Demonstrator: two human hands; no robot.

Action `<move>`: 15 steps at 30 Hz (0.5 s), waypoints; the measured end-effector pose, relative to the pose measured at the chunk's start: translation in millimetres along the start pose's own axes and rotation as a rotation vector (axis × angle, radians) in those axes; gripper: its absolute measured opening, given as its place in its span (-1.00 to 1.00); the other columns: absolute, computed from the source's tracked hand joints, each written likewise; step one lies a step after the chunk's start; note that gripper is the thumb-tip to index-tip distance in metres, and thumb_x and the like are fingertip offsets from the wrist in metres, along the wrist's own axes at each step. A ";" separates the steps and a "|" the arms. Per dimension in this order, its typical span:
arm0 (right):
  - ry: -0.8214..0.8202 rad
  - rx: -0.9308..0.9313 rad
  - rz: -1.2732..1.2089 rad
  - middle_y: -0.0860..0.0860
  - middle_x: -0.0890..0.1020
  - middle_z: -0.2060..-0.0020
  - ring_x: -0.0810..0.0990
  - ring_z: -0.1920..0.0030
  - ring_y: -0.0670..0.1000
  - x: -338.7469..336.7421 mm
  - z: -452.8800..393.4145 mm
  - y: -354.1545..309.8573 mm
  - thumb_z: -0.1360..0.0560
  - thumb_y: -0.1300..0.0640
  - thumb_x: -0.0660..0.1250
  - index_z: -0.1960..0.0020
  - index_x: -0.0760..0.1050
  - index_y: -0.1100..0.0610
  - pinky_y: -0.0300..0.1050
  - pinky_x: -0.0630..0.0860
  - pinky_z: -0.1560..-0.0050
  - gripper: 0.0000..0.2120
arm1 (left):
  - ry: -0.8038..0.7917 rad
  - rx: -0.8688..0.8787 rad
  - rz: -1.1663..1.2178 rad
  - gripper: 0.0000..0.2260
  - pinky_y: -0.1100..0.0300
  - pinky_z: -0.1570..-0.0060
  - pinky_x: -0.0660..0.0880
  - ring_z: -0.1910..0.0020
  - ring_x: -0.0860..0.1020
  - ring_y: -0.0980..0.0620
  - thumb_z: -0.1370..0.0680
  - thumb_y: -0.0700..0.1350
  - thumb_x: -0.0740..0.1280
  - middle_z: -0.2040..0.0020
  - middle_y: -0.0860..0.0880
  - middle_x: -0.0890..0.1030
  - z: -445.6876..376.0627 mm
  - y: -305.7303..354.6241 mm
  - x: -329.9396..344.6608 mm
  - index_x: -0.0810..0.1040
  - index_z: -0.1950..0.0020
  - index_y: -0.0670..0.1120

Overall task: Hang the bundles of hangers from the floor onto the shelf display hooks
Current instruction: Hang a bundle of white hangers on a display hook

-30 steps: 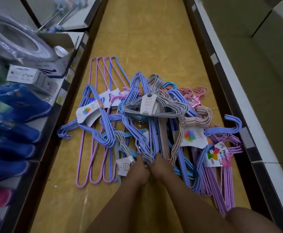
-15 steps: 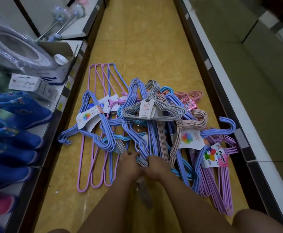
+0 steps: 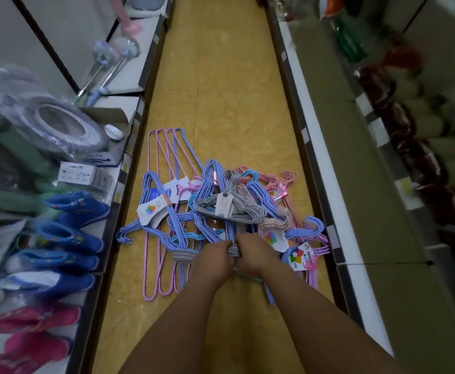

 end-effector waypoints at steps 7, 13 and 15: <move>0.112 -0.022 -0.086 0.07 0.52 -0.19 0.51 -0.17 0.14 -122.8 74.6 -50.4 -0.43 -0.10 0.39 -0.33 0.27 0.08 0.00 0.47 -0.03 -0.43 | 0.242 -0.079 0.040 -0.77 0.05 0.13 0.41 0.00 0.54 -0.19 -0.59 -0.15 0.12 -0.06 -0.14 0.59 58.9 58.0 -155.4 0.43 -0.22 -0.04; 0.124 -0.021 0.182 0.10 0.54 -0.17 0.52 -0.15 0.15 -187.6 129.2 -93.4 -0.48 -0.09 0.32 -0.32 0.28 0.10 0.00 0.43 -0.08 -0.49 | 0.300 -0.116 0.141 -0.77 0.00 -0.02 0.46 -0.07 0.51 -0.20 -0.56 -0.16 0.13 -0.12 -0.16 0.58 104.1 97.6 -273.8 0.50 -0.15 -0.10; 0.157 -0.049 0.233 0.10 0.53 -0.19 0.51 -0.18 0.16 -207.7 143.6 -116.9 -0.51 0.01 0.30 -0.31 0.29 0.10 0.03 0.40 -0.15 -0.57 | 0.321 -0.160 0.210 -0.79 -0.01 0.02 0.45 -0.03 0.52 -0.22 -0.52 -0.16 0.15 -0.08 -0.18 0.59 115.0 102.3 -308.3 0.53 -0.06 -0.11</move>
Point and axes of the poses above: each hand's wrist, its own z-axis away from the middle knuckle, its own x-axis out of the palm, y = z × x, the point moved 10 cm from there along -z, towards the middle knuckle
